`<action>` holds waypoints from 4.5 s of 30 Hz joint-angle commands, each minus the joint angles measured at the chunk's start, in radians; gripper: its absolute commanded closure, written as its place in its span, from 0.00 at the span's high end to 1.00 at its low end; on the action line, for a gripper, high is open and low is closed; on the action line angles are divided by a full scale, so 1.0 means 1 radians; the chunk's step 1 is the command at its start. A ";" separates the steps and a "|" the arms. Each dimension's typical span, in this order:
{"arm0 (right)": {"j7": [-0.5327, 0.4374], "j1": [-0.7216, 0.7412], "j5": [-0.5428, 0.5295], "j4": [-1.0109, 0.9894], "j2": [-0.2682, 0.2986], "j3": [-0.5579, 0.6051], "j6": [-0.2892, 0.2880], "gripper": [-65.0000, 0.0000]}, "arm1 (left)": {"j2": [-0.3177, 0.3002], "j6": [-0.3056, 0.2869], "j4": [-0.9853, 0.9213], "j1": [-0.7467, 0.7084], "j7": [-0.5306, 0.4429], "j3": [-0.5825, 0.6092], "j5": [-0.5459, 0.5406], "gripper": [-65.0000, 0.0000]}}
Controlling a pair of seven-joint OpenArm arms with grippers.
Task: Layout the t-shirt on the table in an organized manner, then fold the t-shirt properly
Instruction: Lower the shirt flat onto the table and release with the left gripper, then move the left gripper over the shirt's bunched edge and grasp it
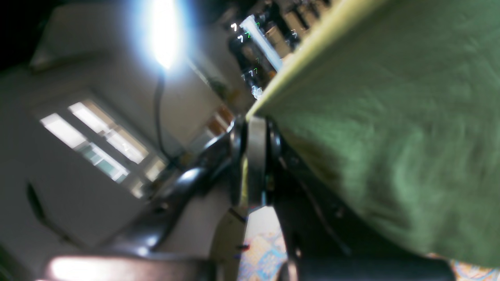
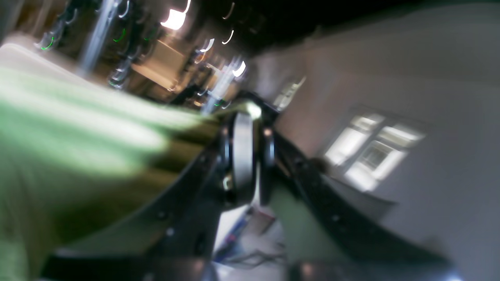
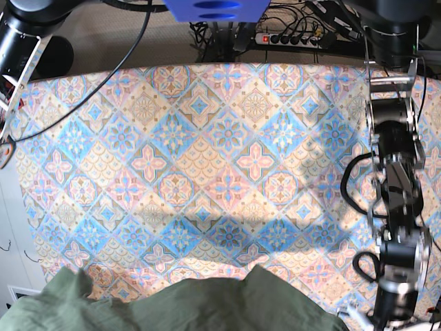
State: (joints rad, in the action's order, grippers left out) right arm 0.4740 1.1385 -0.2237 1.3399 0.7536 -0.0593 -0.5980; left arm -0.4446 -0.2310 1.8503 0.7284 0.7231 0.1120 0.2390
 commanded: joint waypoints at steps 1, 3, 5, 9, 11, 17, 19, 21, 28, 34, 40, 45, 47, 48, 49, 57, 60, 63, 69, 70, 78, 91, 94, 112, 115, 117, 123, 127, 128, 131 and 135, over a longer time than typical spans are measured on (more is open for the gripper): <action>0.067 -0.076 0.028 0.049 0.019 -0.047 0.013 0.00 | -0.027 0.017 0.071 -0.028 0.022 -0.010 0.018 0.00; 0.119 -0.236 0.028 0.165 0.024 -0.150 0.011 0.00 | -0.052 0.017 0.165 -0.135 0.037 -0.011 0.018 0.00; 0.125 -0.407 0.027 0.240 0.019 -0.242 0.011 0.00 | -0.062 0.017 0.202 -0.227 0.036 -0.011 0.021 0.00; 0.125 -0.687 -0.047 0.309 -0.006 -0.371 0.011 0.00 | -0.058 0.017 0.223 -0.362 0.034 -0.097 0.024 0.00; 0.128 -0.794 -0.092 0.367 -0.026 -0.451 0.011 0.00 | -0.059 0.017 0.248 -0.447 0.034 -0.151 0.024 0.00; 0.133 -1.021 -0.102 0.412 -0.055 -0.558 0.011 0.00 | -0.079 0.015 0.254 -0.573 0.030 -0.222 0.023 0.00; 0.133 -1.067 -0.102 0.428 -0.056 -0.558 0.011 0.00 | -0.107 0.015 0.254 -0.619 -0.004 -0.222 0.024 0.00; 0.134 -1.110 -0.102 0.441 -0.056 -0.558 0.011 0.00 | -0.119 0.015 0.252 -0.669 -0.036 -0.222 0.024 0.00; 0.128 -1.188 -0.102 0.441 -0.072 -0.558 0.011 0.00 | -0.084 0.015 0.236 -0.783 -0.082 -0.087 0.016 0.00; 0.134 -1.190 -0.102 0.467 -0.156 -0.558 0.011 0.00 | 0.030 0.015 0.173 -0.748 -0.040 0.144 0.021 0.14; 0.134 -1.193 -0.102 0.482 -0.190 -0.558 0.011 0.00 | 0.188 0.015 -0.008 -0.608 0.036 0.211 0.020 0.31; 0.134 -1.208 -0.102 0.494 -0.190 -0.560 0.011 0.00 | 0.309 0.015 -0.206 -0.502 0.034 0.292 0.024 0.34; 0.134 -1.214 -0.102 0.501 -0.190 -0.560 0.011 0.00 | 0.349 0.015 -0.291 -0.456 0.034 0.332 0.026 0.35; 0.134 -1.214 -0.102 0.504 -0.190 -0.560 0.011 0.00 | 0.363 0.015 -0.326 -0.441 0.034 0.346 0.026 0.35; 0.134 -1.214 -0.102 0.504 -0.190 -0.560 0.011 0.00 | 0.378 0.015 -0.361 -0.425 0.034 0.358 0.026 0.35; 0.134 -1.221 -0.102 0.504 -0.190 -0.560 0.011 0.00 | 0.447 0.017 -0.651 -0.290 -0.056 0.484 0.050 0.39; 0.134 -1.219 -0.102 0.504 -0.190 -0.560 0.011 0.00 | 0.447 0.018 -0.694 -0.250 -0.084 0.499 0.039 0.51; 0.134 -1.218 -0.102 0.502 -0.190 -0.560 0.011 0.00 | 0.447 0.018 -0.700 -0.246 -0.112 0.504 0.039 0.58; 0.134 -1.214 -0.101 0.499 -0.190 -0.560 0.011 0.00 | 0.447 0.017 -0.700 -0.246 -0.127 0.538 0.007 0.58; 0.134 -1.214 -0.099 0.497 -0.190 -0.560 0.011 0.00 | 0.442 0.017 -0.700 -0.244 -0.127 0.565 -0.016 0.58; 0.134 -1.218 -0.099 0.496 -0.190 -0.560 0.011 0.00 | 0.447 0.017 -0.706 -0.241 -0.133 0.590 -0.096 0.58; 0.134 -1.216 -0.098 0.499 -0.214 -0.560 0.011 0.00 | 0.501 0.017 -0.869 -0.181 -0.204 0.592 -0.111 0.58; 0.134 -1.216 -0.098 0.499 -0.217 -0.560 0.011 0.00 | 0.510 0.017 -0.871 -0.180 -0.204 0.593 -0.111 0.58; 0.134 -1.213 -0.098 0.502 -0.219 -0.560 0.011 0.00 | 0.539 0.017 -1.006 -0.165 -0.274 0.639 -0.103 0.57; 0.134 -1.214 -0.098 0.502 -0.219 -0.560 0.011 0.00 | 0.541 0.017 -1.038 -0.152 -0.276 0.639 -0.100 0.55; 0.134 -1.214 -0.098 0.502 -0.219 -0.560 0.011 0.00 | 0.545 0.017 -1.101 -0.122 -0.277 0.641 -0.108 0.44; 0.134 -1.216 -0.098 0.502 -0.219 -0.560 0.011 0.00 | 0.567 0.017 -1.217 -0.086 -0.345 0.641 -0.100 0.20; 0.134 -1.219 -0.098 0.502 -0.219 -0.561 0.011 0.00 | 0.567 0.017 -1.217 -0.086 -0.345 0.639 -0.100 0.16; 0.134 -1.219 -0.098 0.502 -0.219 -0.561 0.011 0.00 | 0.567 0.017 -1.207 -0.086 -0.345 0.639 -0.100 0.13; 0.134 -1.219 -0.098 0.502 -0.219 -0.586 0.011 0.00 | 0.554 0.017 -1.113 -0.089 -0.342 0.639 -0.099 0.01; 0.136 -1.219 -0.098 0.502 -0.219 -0.584 0.011 0.00 | 0.484 0.022 -0.990 -0.091 -0.339 0.635 -0.099 0.00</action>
State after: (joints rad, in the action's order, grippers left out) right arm 0.6376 -0.0937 -0.3111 1.8225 0.5098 -0.6365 -0.5938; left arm 0.0364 -0.2226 0.8436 0.6037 0.3965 0.7547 0.1371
